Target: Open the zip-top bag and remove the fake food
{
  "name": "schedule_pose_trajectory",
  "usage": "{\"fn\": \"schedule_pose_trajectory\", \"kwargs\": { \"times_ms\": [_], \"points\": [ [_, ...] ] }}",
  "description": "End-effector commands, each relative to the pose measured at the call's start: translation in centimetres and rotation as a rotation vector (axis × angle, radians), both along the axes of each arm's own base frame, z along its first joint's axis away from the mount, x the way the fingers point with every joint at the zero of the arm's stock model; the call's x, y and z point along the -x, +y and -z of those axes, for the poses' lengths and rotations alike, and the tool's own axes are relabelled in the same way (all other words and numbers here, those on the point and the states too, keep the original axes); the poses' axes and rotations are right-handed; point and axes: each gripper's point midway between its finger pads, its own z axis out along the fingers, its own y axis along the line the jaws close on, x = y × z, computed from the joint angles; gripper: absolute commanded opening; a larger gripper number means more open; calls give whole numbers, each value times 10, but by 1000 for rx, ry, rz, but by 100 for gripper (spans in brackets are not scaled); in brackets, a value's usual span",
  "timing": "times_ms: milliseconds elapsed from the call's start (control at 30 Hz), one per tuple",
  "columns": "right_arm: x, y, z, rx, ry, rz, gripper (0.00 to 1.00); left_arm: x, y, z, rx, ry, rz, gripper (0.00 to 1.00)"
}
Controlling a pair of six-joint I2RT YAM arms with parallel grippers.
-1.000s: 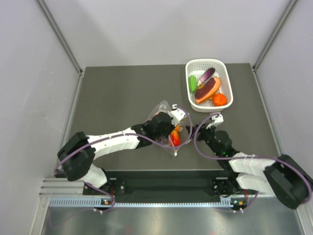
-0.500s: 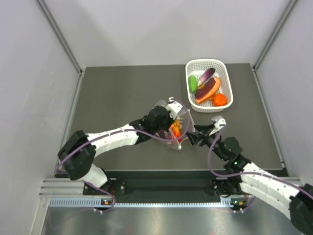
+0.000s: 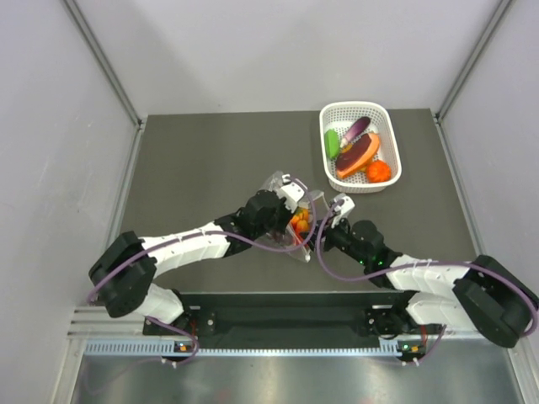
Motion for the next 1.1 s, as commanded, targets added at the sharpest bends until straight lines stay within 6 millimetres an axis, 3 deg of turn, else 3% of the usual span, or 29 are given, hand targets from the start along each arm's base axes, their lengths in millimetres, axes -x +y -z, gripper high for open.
{"fn": "schedule_pose_trajectory", "kwargs": {
  "times_ms": [0,133,300,633,733,767,867,1067],
  "points": [
    [-16,22,-34,-63,-83,-6,63,-1,-4,-29,101,-60,7,0],
    [-21,32,-22,-34,-56,-11,63,1,-2,-30,108,-66,7,0],
    [-32,31,-7,11,-31,50,62,2,0,-32,116,-73,9,0],
    [-20,34,16,67,10,43,61,0,0,-33,126,-85,-5,0],
    [-20,32,20,64,14,52,44,0,0,-33,127,-86,-5,0],
    [-20,31,21,63,15,57,34,0,0,-33,127,-86,-5,0],
    [-22,30,19,61,10,69,19,-1,1,-33,128,-90,-10,0],
    [-21,18,4,42,-26,107,15,-5,0,-35,133,-99,-23,0]
  ]
}}
